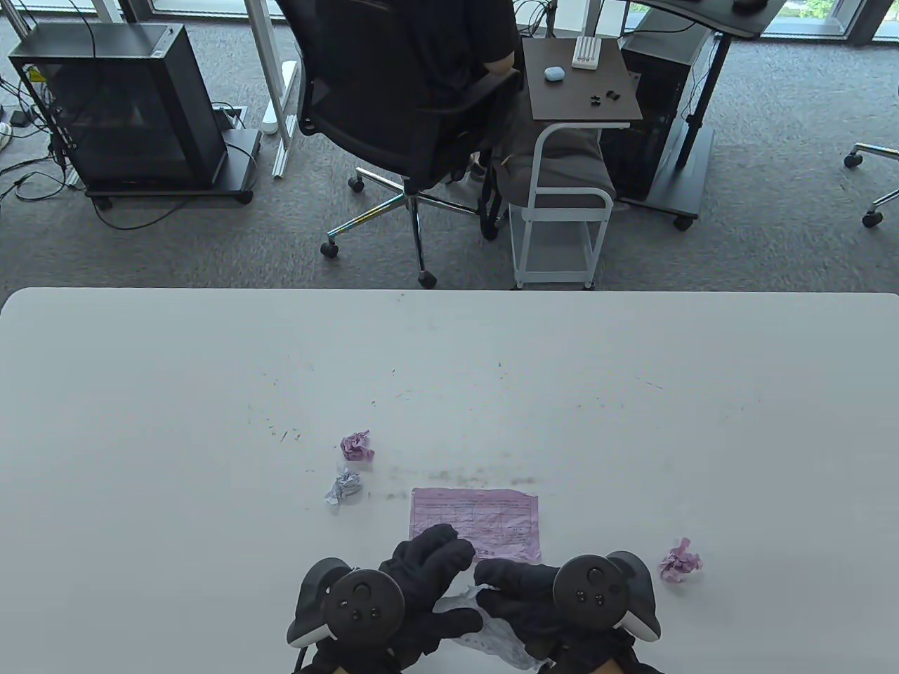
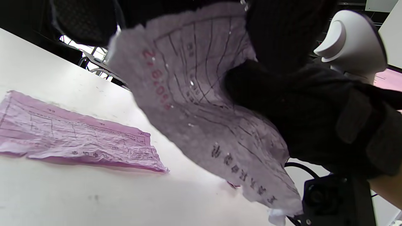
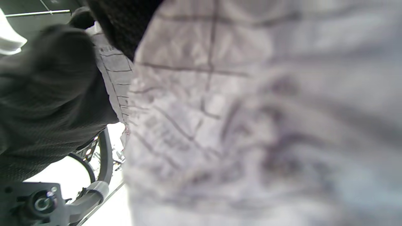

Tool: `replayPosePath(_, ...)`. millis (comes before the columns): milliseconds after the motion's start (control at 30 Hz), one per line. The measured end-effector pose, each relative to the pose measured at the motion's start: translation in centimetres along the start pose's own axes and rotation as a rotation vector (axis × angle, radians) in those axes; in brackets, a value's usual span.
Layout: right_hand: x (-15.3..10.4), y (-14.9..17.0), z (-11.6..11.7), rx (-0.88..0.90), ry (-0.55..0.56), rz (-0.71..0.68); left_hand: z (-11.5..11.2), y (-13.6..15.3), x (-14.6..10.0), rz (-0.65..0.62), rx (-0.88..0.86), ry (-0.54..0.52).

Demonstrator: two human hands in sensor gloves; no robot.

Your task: Flatten crumpled invoices and stack

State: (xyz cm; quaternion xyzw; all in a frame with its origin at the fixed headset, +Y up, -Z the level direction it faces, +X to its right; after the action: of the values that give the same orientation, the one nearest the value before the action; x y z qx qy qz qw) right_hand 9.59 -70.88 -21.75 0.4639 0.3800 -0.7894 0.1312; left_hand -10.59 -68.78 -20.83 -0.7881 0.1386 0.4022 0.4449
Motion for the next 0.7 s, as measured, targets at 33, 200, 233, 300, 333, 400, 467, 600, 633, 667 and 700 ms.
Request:
replayPosePath(33, 0.0, -0.1, 0.2, 0.008, -0.013, -0.005, -0.2, 0.1, 0.1, -0.006, -0.03, -0.012)
replayPosePath(200, 0.1, 0.3, 0.6, 0.047, -0.045, 0.019, -0.2, 0.7, -0.1, 0.006, -0.1, -0.123)
replayPosePath(233, 0.2, 0.4, 0.7, 0.054, -0.051, 0.026, -0.2, 0.8, -0.2, 0.01, -0.099, -0.136)
replayPosePath(300, 0.2, 0.8, 0.8, 0.066, -0.079, 0.045, 0.0, 1.2, -0.4, 0.032, -0.134, -0.165)
replayPosePath(333, 0.2, 1.0, 0.8, 0.069, -0.085, 0.054, 0.0, 1.5, -0.5, 0.044, -0.167, -0.185)
replayPosePath(400, 0.2, 1.3, 0.7, 0.082, -0.09, 0.07, 0.1, 1.9, -0.6, 0.065, -0.2, -0.207)
replayPosePath(467, 0.2, 1.6, 0.6, 0.103, -0.095, 0.078, 0.3, 2.3, -0.7, 0.082, -0.199, -0.215)
replayPosePath(600, 0.1, 2.0, 0.2, 0.128, -0.072, 0.097, 0.5, 3.3, -0.9, 0.132, -0.263, -0.255)
replayPosePath(633, 0.0, 2.1, 0.1, 0.134, -0.063, 0.101, 0.5, 3.5, -1.0, 0.14, -0.282, -0.261)
replayPosePath(667, -0.1, 2.2, -0.1, 0.148, -0.052, 0.104, 0.6, 3.7, -1.1, 0.15, -0.304, -0.272)
replayPosePath(700, -0.1, 2.3, -0.3, 0.162, -0.045, 0.108, 0.6, 3.9, -1.1, 0.157, -0.314, -0.277)
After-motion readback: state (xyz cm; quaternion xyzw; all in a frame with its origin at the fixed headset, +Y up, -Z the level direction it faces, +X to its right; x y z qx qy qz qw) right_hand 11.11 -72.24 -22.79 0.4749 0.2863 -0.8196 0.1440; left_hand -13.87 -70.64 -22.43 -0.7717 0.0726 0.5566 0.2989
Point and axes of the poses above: the tracker on the back of each hand, its own y axis roughly to the little-finger side, its own x axis roughly from the wrist to the fingertips, z = x × y, the point moved 1 cm from there along x, roughly from the wrist to the fingertips
